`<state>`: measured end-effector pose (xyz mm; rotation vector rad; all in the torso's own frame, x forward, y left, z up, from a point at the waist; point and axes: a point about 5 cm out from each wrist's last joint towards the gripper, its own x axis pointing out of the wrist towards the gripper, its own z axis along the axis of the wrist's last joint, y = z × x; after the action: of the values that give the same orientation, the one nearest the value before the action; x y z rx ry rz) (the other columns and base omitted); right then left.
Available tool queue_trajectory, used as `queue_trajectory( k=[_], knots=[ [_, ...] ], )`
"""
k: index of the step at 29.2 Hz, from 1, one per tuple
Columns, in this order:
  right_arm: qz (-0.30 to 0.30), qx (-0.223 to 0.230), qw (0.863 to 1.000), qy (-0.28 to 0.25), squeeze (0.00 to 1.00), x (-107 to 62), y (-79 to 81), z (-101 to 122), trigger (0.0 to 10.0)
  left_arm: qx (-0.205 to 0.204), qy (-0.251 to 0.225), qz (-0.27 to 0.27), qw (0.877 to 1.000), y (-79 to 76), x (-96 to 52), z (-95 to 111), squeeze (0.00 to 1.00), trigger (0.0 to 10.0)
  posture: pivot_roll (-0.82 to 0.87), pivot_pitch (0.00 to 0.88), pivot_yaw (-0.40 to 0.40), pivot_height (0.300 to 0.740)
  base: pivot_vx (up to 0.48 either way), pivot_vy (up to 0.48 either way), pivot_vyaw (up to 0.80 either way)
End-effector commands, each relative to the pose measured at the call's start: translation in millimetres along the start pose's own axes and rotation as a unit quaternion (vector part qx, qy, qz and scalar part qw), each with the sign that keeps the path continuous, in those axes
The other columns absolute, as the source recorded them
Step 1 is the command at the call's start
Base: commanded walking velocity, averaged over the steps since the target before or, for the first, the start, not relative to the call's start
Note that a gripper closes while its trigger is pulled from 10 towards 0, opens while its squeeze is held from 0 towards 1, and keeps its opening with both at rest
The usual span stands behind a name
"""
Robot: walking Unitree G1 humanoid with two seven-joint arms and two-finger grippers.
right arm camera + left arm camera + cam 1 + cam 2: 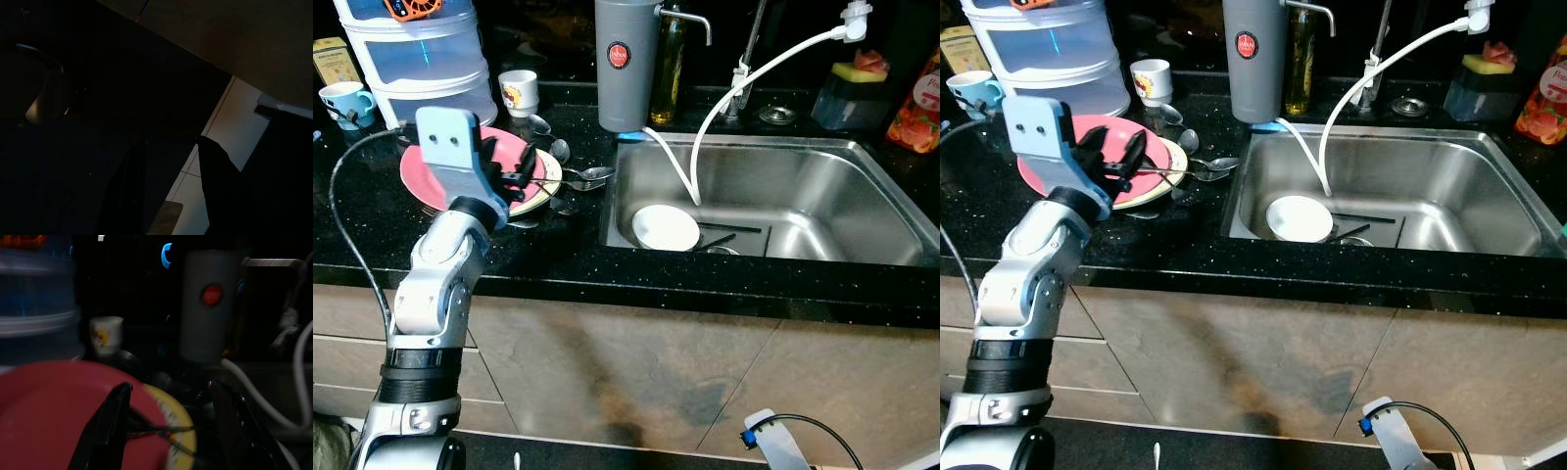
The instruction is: Kitchen organization
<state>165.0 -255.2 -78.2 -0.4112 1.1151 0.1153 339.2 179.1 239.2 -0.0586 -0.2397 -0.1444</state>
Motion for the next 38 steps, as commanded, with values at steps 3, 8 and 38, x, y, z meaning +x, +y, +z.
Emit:
queue_trajectory(
  k=[3, 8, 38],
  knots=[
    [0.002, 0.0, 1.0, 0.0, 0.0, -0.1, 0.1, -1, 10.0, 0.015, 0.015, 0.02, 1.0, 7.5, 6.1, 0, 0.0, 10.0, -0.01, 0.002, 0.015, 0.74, 0.0, 0.0, 0.0],
    [0.002, 0.001, 1.0, 0.0, 0.0, -0.2, 0.1, -1, 10.0, 0.013, 0.018, 0.023, 0.999, 6.0, 7.4, -2, 0.0, 10.0, -0.01, 0.006, 0.017, 0.74, 0.0, 0.0, 0.0],
    [0.001, 0.001, 1.0, 0.0, 0.0, -0.1, 0.3, -1, 10.0, 0.058, 0.231, 0.081, 0.968, 63.8, 4.4, -32, 0.0, 10.0, -0.01, 0.025, 0.018, 0.74, 0.058, 0.0, 0.0]
  ],
)
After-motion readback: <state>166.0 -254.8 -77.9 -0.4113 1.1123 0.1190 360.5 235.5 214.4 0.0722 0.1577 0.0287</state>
